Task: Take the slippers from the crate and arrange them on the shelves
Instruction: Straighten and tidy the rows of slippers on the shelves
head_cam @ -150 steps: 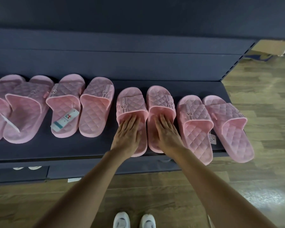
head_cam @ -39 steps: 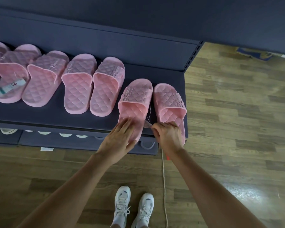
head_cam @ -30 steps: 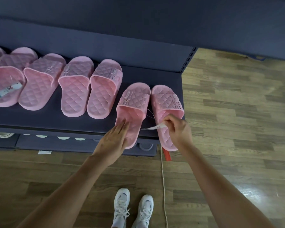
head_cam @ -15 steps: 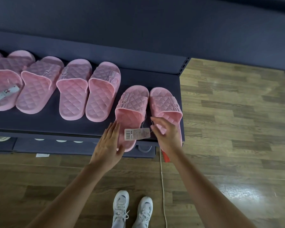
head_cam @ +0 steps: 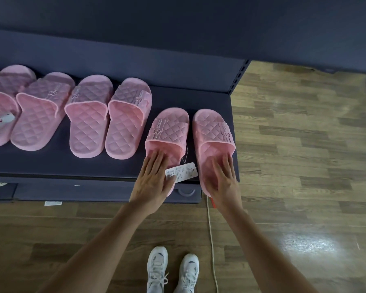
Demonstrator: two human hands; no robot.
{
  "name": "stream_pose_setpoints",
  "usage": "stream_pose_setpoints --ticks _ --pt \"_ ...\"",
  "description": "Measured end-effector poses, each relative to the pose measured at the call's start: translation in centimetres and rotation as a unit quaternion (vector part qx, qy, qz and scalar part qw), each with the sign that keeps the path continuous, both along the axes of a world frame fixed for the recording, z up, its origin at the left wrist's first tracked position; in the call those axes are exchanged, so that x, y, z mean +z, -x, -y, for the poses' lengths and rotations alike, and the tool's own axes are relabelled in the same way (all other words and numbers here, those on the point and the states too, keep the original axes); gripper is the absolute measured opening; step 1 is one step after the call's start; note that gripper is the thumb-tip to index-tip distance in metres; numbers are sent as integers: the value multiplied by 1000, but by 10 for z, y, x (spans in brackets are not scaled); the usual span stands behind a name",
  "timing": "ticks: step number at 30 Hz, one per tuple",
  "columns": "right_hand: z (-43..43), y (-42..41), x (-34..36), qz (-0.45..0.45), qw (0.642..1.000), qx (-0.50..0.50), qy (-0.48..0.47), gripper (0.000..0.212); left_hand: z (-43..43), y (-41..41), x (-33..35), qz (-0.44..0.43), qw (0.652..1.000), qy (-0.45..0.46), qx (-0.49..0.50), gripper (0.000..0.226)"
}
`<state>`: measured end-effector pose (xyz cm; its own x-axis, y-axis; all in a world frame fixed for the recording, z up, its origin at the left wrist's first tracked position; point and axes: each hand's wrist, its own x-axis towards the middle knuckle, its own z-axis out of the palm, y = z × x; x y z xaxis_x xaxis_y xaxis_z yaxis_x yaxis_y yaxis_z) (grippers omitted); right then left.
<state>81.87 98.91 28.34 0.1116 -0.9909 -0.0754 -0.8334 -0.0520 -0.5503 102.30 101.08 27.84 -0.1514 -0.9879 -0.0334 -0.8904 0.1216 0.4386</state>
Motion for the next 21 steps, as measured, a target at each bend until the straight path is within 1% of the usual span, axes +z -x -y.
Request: stream_pose_setpoints --ticks 2,4,6,7,8,10,12,14,17,19,21 --pt "2 -7 -1 -3 1000 -14 -5 66 2 8 0 -24 999 21 30 67" --pt "2 -13 1 -20 999 -22 -37 69 7 14 -2 -59 996 2 60 74" --pt "5 -16 3 -24 998 -25 -48 69 14 19 0 -111 991 -8 80 74" --pt "6 -17 4 -24 998 -25 -50 68 18 21 3 -141 986 -6 93 67" --pt "8 -18 5 -23 998 -26 -50 66 22 23 6 -179 977 -4 114 55" --pt "12 -20 7 -23 998 -27 -58 65 26 23 13 -263 947 1 186 34" --pt "12 -21 9 -29 997 -28 -68 63 27 21 18 -309 916 -6 255 25" --pt "12 -22 12 -31 997 -26 -64 63 27 18 21 -299 913 18 276 25" --pt "12 -24 15 -43 996 -19 -75 64 27 11 23 -274 922 47 268 46" --pt "12 -26 18 -58 995 -5 -86 67 24 10 18 -226 948 68 216 50" --pt "11 -26 20 -75 993 11 -95 72 20 11 10 -162 973 68 150 46"
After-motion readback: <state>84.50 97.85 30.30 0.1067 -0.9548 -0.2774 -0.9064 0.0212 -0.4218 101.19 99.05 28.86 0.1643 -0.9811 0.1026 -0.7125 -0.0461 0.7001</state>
